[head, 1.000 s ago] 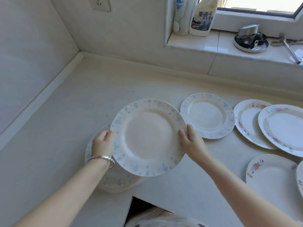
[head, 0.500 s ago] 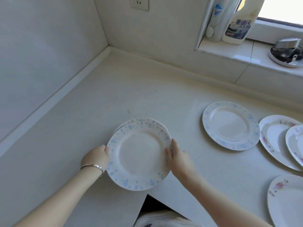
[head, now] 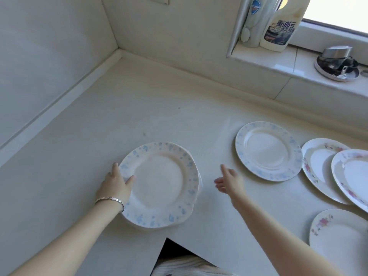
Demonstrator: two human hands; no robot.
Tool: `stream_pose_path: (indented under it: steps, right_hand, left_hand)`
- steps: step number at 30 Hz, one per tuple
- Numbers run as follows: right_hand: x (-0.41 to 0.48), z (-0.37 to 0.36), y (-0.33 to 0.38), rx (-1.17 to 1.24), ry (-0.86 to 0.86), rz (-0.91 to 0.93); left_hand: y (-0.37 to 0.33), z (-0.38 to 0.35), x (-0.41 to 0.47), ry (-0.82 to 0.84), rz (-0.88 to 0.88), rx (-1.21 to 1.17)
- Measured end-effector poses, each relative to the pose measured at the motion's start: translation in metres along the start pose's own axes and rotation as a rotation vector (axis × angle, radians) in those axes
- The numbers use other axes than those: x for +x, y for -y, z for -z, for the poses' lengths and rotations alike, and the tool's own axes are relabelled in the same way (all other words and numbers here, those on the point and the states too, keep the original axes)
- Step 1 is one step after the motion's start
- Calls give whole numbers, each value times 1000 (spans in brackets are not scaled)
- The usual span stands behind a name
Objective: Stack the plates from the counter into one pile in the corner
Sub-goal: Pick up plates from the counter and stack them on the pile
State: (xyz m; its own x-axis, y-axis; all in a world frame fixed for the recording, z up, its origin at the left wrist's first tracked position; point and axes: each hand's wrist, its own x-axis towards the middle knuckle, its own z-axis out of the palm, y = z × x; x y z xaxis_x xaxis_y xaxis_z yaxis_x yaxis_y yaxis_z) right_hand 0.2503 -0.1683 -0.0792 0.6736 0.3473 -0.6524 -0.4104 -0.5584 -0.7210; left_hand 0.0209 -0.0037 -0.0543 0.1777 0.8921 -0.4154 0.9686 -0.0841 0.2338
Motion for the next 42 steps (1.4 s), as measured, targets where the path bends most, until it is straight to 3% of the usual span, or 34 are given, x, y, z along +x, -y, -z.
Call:
stream_pose_path:
  steps: [2,4,8,13,16,18,20,22,25,26,31,37,42]
  right_hand:
    - [20,28,-4,415,-126,-218]
    - [40,53,-6,675,-227,-331]
    - [74,78,-5,1063,-267,-330]
    - [72,78,-6,1097,-201,-288]
    - [43,79,0,1094,-66,-227]
    - [24,80,0,1005,50,-219]
    - [7,78,4,857,182,-206]
    - [-8,72,12,671,322,-158]
    - [-23,56,22,403,506,-79]
    - [-27,49,25,320,557,-54]
    - [-38,19,23,-59,679,30]
    - [-45,-11,8,-539,529,210]
    - [-41,-21,8,-732,415,325]
  left_hand:
    - [-3,-5,0,-3,19,-57]
    - [-6,-8,-1,-15,38,-100]
    - [-8,-10,-4,-32,38,-123]
    - [-5,-12,-3,-27,47,-145]
    - [-5,-11,-2,-2,58,-159]
    - [-6,-12,-3,-50,28,-33]
    - [-9,-11,-3,-246,-107,22]
    - [-18,-6,-5,-343,-235,-244]
    - [-38,14,-17,9,-186,-905]
    - [-40,18,-17,73,-148,-970]
    - [-7,18,-20,-130,-165,-407]
    - [33,4,-20,-59,-68,-178]
    - [39,6,-13,-43,-48,-143]
